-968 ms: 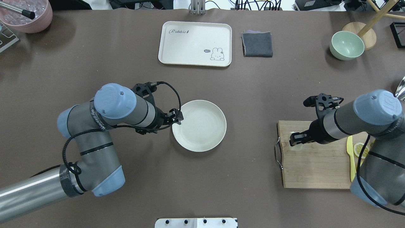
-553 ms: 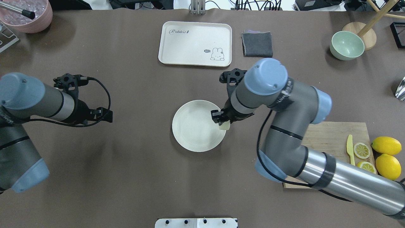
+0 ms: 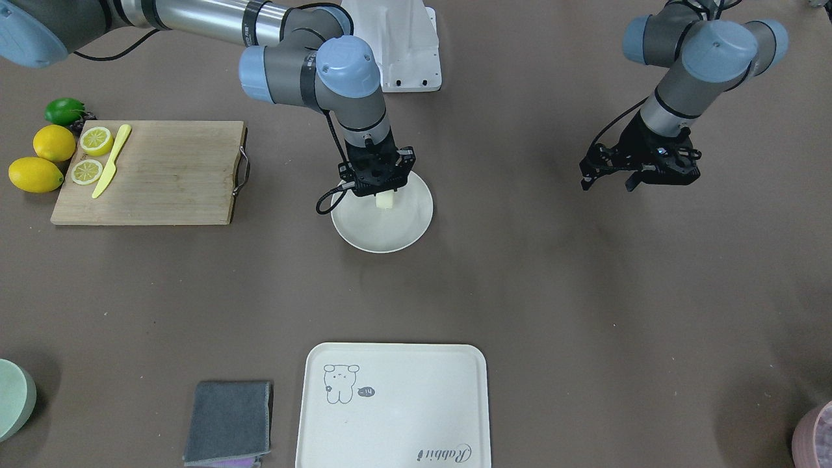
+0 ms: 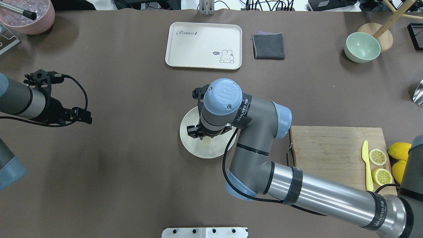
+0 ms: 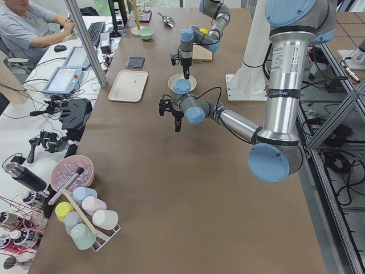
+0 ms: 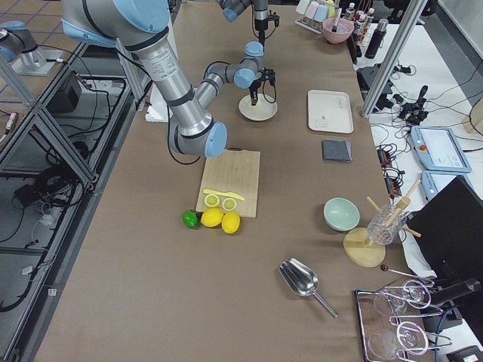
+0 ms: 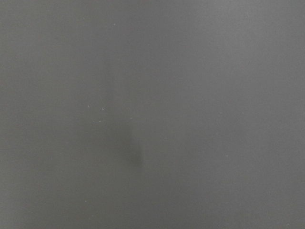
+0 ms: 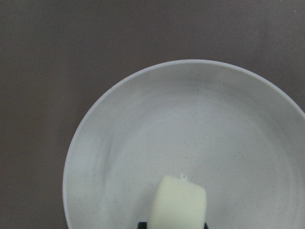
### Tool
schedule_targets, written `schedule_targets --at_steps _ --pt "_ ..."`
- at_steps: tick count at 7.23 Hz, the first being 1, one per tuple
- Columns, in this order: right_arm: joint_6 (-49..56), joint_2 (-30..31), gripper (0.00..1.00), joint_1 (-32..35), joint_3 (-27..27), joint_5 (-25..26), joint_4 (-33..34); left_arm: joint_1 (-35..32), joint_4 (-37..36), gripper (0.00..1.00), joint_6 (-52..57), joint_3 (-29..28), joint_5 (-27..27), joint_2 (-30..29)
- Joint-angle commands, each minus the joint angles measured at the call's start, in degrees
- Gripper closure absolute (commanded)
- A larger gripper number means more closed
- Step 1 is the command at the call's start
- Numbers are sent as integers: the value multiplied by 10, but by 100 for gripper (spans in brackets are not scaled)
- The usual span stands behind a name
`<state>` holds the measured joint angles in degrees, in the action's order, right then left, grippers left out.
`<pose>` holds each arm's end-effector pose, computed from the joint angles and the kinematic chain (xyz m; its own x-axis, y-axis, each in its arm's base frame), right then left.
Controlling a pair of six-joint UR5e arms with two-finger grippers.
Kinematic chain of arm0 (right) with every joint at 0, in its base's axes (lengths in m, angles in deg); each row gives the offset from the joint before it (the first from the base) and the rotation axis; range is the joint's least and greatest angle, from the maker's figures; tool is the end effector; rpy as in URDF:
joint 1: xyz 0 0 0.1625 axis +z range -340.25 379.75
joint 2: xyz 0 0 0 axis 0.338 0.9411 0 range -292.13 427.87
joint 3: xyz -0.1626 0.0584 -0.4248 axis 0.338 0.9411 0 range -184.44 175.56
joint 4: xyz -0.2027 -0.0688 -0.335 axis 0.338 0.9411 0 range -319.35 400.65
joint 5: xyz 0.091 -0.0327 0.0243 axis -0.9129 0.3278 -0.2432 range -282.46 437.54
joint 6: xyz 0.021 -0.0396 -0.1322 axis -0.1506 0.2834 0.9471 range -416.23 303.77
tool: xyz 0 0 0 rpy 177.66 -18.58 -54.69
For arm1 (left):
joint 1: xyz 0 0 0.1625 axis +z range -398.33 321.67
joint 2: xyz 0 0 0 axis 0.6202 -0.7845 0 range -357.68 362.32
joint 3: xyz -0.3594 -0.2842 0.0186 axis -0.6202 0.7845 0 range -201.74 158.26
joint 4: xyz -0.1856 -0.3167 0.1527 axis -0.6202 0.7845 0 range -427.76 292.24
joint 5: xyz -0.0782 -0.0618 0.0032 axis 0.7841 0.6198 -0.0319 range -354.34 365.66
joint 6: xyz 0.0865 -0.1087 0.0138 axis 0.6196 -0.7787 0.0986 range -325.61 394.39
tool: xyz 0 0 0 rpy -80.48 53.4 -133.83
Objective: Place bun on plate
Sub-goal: 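Lower the bun onto the plate with the right gripper while the left arm withdraws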
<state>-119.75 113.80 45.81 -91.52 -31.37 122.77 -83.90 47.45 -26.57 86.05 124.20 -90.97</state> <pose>-0.6495 -0.4156 0.2568 0.6146 -0.1690 0.7705 0.0874 0.9854 0.1465 0.3257 -0.4276 0.4982 0.6100 -0.0130 -0.7923 0.1023 0.9928 0.0625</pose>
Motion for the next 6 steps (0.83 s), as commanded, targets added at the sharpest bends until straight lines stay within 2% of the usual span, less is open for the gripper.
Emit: schedule_targets --at_steps 1,3,4,5,6 --pt "-2 4 57 -2 3 3 -1 0 0 3 1 -3 1 0" --pt "-2 10 55 -1 3 3 -1 0 0 3 1 -3 1 -2" --pt "-2 11 45 -1 3 13 -1 0 0 3 1 -4 1 -1" --pt "-2 16 5 -2 3 16 -1 0 0 3 1 -3 1 -1" --pt "-2 15 1 -2 3 23 -1 0 0 3 0 -5 0 -2"
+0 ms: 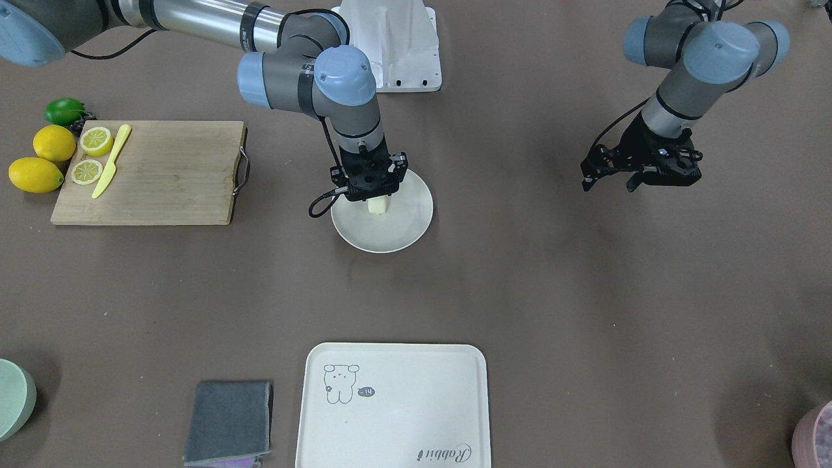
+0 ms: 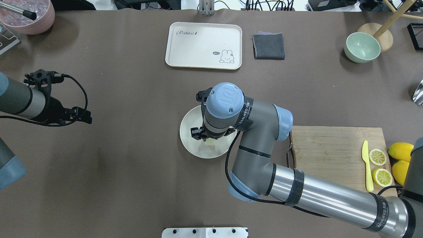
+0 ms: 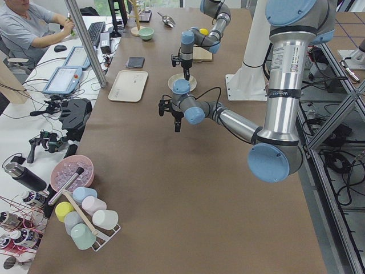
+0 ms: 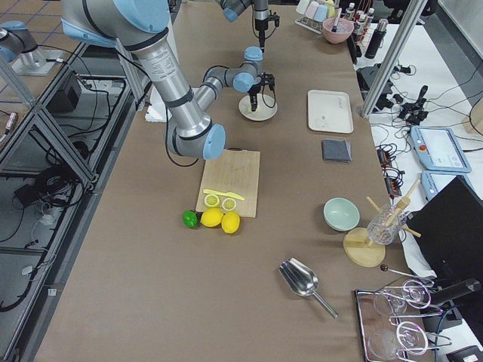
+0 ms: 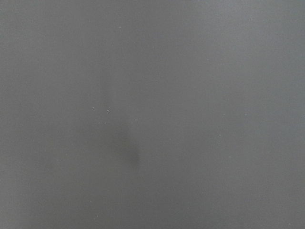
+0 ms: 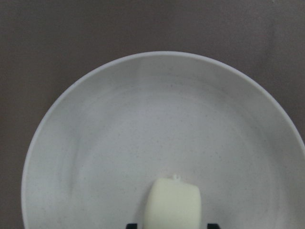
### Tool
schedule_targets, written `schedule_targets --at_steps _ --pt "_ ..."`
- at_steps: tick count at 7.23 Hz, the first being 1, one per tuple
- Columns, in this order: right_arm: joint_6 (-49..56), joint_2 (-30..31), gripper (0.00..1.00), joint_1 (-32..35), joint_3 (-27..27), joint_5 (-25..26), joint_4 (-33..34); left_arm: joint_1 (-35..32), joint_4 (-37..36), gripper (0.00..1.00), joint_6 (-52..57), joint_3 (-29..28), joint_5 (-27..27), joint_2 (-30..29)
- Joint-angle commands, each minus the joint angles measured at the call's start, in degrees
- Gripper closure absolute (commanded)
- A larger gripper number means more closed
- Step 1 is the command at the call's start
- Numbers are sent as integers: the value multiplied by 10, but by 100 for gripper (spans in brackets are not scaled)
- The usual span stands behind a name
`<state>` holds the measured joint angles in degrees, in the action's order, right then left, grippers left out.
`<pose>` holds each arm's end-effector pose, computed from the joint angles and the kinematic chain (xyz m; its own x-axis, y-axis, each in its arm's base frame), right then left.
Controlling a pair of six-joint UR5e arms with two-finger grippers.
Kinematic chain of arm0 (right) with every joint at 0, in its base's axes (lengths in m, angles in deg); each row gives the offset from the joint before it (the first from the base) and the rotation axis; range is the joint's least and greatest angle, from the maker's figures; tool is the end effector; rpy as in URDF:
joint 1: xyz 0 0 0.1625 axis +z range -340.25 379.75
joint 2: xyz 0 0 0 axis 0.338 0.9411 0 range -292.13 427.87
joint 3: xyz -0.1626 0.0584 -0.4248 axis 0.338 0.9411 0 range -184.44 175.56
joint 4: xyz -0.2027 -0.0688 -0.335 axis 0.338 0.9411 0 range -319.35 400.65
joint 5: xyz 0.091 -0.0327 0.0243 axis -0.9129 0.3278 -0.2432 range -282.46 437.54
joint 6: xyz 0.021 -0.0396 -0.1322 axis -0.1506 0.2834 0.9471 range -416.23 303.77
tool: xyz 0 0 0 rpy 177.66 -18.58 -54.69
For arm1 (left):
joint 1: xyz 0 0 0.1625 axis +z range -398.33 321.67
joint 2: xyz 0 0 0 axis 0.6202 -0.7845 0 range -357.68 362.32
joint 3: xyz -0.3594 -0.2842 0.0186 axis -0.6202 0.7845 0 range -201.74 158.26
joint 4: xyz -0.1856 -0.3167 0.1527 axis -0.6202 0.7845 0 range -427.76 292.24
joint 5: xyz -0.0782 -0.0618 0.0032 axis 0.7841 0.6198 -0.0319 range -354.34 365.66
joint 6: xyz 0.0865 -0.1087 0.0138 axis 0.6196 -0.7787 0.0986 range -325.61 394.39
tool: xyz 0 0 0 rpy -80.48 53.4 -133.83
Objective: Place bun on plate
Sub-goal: 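Lower the bun onto the plate with the right gripper while the left arm withdraws, then open the right gripper and withdraw it from the plate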
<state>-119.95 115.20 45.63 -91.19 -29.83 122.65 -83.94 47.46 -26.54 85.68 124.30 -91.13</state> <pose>-0.6489 -0.4166 0.2786 0.6428 -0.1578 0.7496 0.0733 0.9867 0.1449 0.3267 -0.4288 0.4999 0.6113 -0.0147 -0.7912 0.1013 0.9931 0.0598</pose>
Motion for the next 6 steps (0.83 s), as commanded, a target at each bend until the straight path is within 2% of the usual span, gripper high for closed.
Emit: schedule_targets --at_steps 1,2,3,4,5,6 --pt "3 2 0 0 -2 8 0 1 0 3 0 -5 -1 -2" --pt "4 4 0 20 -24 -1 7 0 0 3 1 -5 1 -3" --pt "9 36 0 62 -79 -50 30 -17 -4 3 10 -6 10 -1" --pt "40 100 0 127 -143 -110 46 -62 -5 3 86 -19 44 3" --pt "140 176 0 187 -182 -147 47 -121 -5 3 168 -41 88 27" --pt "274 242 0 263 -185 -191 47 -190 -8 3 303 -59 106 57"
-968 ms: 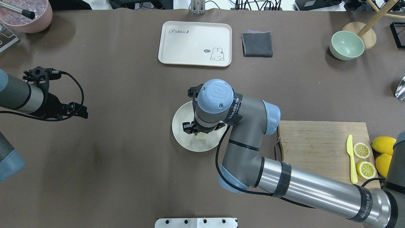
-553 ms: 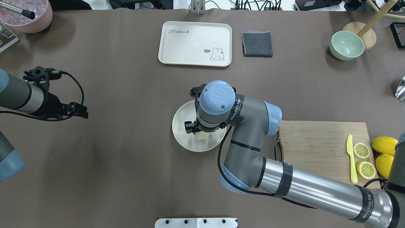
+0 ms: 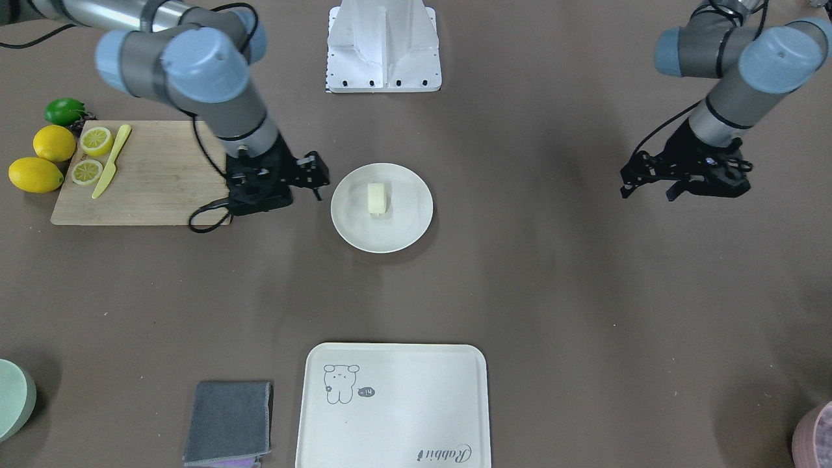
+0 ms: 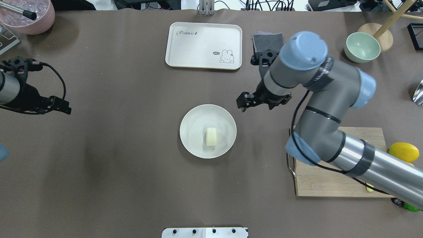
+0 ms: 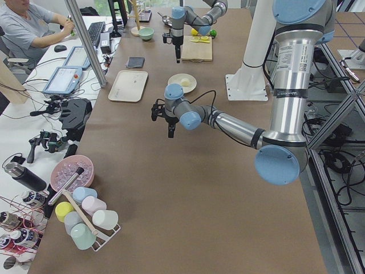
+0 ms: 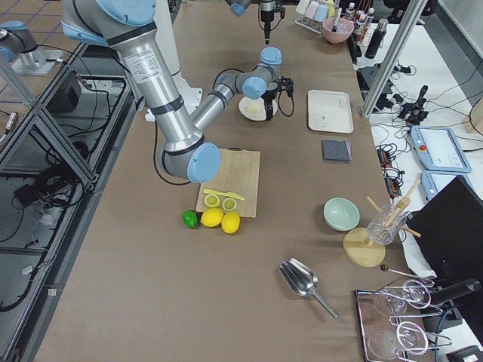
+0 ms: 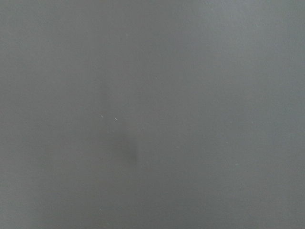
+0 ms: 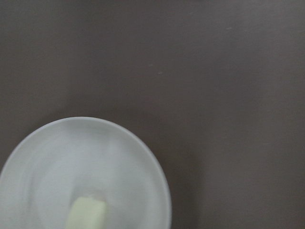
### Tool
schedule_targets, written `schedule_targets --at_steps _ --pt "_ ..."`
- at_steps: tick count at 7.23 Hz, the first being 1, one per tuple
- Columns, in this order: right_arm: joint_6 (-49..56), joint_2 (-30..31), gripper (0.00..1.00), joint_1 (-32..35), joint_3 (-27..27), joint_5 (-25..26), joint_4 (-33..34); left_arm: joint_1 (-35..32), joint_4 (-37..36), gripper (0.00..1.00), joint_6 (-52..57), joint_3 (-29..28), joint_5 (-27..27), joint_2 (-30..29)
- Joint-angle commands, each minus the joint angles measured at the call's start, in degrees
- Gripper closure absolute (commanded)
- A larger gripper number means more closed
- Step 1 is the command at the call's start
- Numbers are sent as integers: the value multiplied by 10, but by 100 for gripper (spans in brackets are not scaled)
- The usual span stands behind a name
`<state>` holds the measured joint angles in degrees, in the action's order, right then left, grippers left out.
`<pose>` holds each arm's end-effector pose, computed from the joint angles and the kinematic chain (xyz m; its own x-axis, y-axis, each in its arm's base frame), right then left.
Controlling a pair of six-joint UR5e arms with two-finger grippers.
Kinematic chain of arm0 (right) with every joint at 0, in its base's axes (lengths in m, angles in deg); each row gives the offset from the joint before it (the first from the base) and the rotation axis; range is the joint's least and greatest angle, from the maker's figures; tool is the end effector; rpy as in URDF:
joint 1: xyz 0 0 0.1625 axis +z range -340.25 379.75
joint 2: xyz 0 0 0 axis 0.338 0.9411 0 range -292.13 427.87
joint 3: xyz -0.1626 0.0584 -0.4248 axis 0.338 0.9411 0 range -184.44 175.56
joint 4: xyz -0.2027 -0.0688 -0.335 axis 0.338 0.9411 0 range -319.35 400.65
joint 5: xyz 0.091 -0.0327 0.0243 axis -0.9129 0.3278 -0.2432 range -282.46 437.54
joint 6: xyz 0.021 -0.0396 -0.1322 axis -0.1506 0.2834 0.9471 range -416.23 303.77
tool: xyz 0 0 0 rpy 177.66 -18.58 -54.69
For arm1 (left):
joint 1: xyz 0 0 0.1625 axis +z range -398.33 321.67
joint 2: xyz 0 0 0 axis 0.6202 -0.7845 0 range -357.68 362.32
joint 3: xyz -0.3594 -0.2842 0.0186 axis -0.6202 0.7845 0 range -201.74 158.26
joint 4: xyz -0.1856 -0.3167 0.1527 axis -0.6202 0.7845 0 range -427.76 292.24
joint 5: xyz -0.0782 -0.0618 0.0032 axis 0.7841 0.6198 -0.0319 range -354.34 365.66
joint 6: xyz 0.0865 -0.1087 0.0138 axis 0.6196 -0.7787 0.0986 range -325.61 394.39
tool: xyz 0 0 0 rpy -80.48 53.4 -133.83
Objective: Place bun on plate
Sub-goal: 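Open the right gripper and withdraw it from the plate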
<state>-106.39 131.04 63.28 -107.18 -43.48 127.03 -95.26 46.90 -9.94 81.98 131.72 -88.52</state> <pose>-0.4292 -0.4923 0.3521 0.6203 -0.1681 0.7662 0.0818 0.9853 0.1499 0.2396 -0.4620 0.5512 0.6347 0.0852 -0.7681 0.0290 0.9906 0.1339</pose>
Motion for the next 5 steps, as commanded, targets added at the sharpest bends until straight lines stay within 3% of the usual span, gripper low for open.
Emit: schedule_targets --at_steps 1,2,4,5 --pt "295 153 0 160 -16 -69 4 -153 -7 3 261 -55 71 62" --pt "441 200 0 228 15 -74 5 -218 -40 3 334 -92 128 67" --pt "671 241 0 357 110 -103 5 -297 -66 3 429 -145 126 90" --pt "706 260 0 404 123 -108 4 -303 -67 3 438 -150 122 97"
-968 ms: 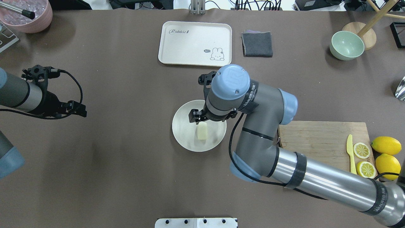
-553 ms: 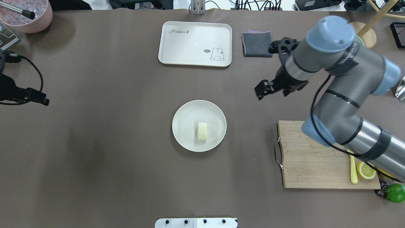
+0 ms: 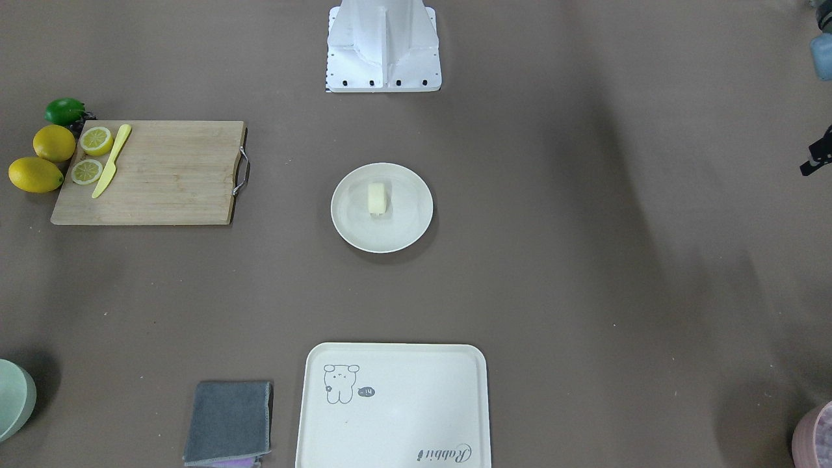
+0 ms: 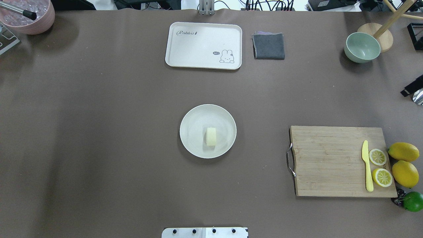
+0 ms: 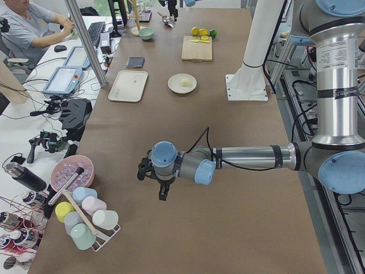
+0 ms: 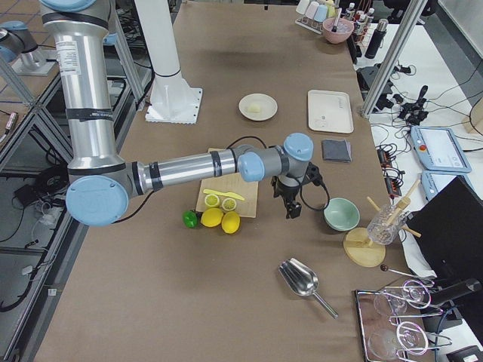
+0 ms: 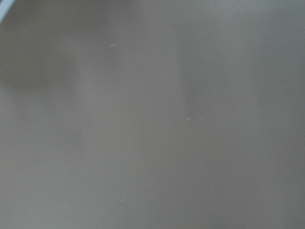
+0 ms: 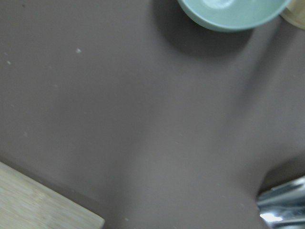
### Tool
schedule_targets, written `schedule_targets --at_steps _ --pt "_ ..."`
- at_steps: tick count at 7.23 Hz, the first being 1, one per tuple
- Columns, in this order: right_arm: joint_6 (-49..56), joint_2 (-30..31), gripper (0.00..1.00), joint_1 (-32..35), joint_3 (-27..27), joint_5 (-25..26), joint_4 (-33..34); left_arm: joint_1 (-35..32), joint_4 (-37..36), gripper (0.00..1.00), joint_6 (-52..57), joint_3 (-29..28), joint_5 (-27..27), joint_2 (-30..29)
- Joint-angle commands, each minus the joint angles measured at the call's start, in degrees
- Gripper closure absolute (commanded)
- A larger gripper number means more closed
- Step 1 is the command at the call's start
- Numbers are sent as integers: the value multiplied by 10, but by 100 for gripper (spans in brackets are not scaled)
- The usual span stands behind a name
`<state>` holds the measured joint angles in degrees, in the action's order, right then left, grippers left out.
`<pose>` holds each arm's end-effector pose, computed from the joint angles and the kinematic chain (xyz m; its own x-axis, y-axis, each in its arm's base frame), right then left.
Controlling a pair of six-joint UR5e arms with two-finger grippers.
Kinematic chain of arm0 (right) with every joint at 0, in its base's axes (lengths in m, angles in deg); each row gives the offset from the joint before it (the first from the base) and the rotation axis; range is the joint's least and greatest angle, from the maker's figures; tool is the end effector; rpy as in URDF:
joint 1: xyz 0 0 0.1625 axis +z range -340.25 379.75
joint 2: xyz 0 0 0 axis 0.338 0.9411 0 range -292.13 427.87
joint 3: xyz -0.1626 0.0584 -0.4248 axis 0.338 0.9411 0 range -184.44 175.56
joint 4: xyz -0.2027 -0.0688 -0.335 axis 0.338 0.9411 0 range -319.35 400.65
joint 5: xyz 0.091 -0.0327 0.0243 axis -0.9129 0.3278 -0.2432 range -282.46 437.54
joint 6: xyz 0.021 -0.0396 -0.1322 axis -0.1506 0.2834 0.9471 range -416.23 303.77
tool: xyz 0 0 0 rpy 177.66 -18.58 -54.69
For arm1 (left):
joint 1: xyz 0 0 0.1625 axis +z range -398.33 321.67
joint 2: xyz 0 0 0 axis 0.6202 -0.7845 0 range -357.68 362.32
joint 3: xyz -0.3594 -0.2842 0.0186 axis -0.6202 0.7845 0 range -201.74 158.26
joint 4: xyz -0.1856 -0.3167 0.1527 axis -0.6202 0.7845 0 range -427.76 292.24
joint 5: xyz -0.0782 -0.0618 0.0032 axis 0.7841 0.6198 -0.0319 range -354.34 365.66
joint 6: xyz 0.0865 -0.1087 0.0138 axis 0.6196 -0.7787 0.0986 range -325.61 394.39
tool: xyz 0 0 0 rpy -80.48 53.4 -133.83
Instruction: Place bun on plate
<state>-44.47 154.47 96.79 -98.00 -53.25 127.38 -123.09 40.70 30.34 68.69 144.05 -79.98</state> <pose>-0.0747 -0.5121 0.6612 0.6519 -0.4724 0.5932 0.3611 0.8813 0.3048 0.0100 -0.4268 0.7359 0.6527 0.1359 -0.7453 -0.0437 0.9889 0.1420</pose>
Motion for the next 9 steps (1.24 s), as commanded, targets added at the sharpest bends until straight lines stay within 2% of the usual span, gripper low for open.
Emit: schedule_targets --at_steps 1,3,4,6,7,9 --pt "88 44 0 86 32 -11 -1 -25 -4 3 35 -24 -6 13" --pt "81 50 0 87 41 -11 3 -25 3 3 38 -13 -56 12" --pt "82 53 0 87 40 -11 1 -25 1 3 35 13 -56 20" --pt "80 50 0 87 42 -5 1 -26 -11 3 33 28 -35 12" --pt "81 52 0 87 40 -4 -1 -26 -72 3 20 27 4 -26" --pt "81 50 0 87 42 -3 -2 -27 -87 3 24 31 -26 -36"
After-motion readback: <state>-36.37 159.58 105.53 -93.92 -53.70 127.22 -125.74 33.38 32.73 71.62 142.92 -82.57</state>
